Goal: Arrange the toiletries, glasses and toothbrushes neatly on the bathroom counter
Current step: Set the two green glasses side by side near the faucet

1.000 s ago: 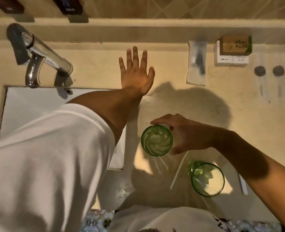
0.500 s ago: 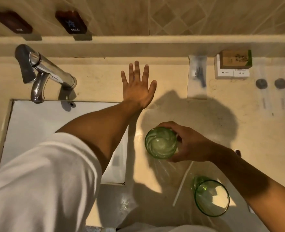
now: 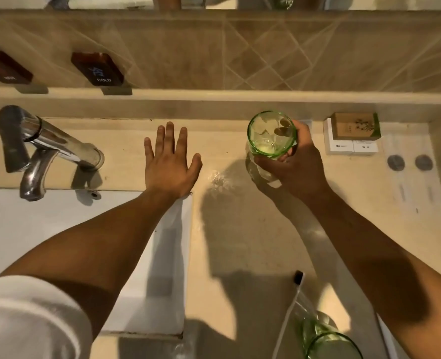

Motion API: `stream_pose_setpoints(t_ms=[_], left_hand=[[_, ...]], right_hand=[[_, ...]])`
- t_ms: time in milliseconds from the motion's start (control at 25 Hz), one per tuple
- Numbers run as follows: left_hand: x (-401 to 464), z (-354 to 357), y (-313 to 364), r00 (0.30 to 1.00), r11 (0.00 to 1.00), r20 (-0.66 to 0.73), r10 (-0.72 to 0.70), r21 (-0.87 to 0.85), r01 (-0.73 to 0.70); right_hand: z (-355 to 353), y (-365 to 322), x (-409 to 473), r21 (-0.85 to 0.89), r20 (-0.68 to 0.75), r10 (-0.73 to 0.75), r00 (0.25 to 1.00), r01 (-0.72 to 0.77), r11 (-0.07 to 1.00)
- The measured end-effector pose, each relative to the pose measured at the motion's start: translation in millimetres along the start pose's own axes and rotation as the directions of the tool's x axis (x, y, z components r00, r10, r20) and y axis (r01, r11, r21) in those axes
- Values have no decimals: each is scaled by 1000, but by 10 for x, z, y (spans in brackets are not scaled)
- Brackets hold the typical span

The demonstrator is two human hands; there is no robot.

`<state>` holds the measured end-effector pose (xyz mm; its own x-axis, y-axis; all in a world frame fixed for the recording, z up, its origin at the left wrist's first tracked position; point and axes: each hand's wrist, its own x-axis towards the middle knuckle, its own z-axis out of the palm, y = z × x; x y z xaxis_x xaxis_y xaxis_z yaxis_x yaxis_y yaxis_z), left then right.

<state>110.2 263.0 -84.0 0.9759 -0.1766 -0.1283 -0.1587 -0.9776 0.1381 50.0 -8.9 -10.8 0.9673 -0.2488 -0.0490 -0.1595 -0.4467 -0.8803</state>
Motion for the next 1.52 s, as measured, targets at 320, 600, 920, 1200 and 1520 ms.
stream_pose_setpoints(t_ms=[320, 600, 920, 1200, 1520], left_hand=[[15, 32, -52, 999, 1000, -41, 16, 16, -16], [15, 33, -40, 999, 999, -40, 4, 35, -3], [23, 42, -55, 1000, 998, -24, 0, 55, 2], [-28, -26, -12, 999, 1000, 50, 0, 20, -1], [-89, 63, -21, 991, 999, 132, -32, -17, 34]], right_hand=[[307, -60, 199, 95, -53, 90, 995, -85, 992], [347, -117, 251, 50, -81, 110, 991, -106, 993], [312, -139, 264, -13, -55, 119, 991, -120, 993], [-83, -189, -278, -138, 62, 212, 975, -202, 970], [-996, 3, -1690, -420, 677, 188, 712, 164, 893]])
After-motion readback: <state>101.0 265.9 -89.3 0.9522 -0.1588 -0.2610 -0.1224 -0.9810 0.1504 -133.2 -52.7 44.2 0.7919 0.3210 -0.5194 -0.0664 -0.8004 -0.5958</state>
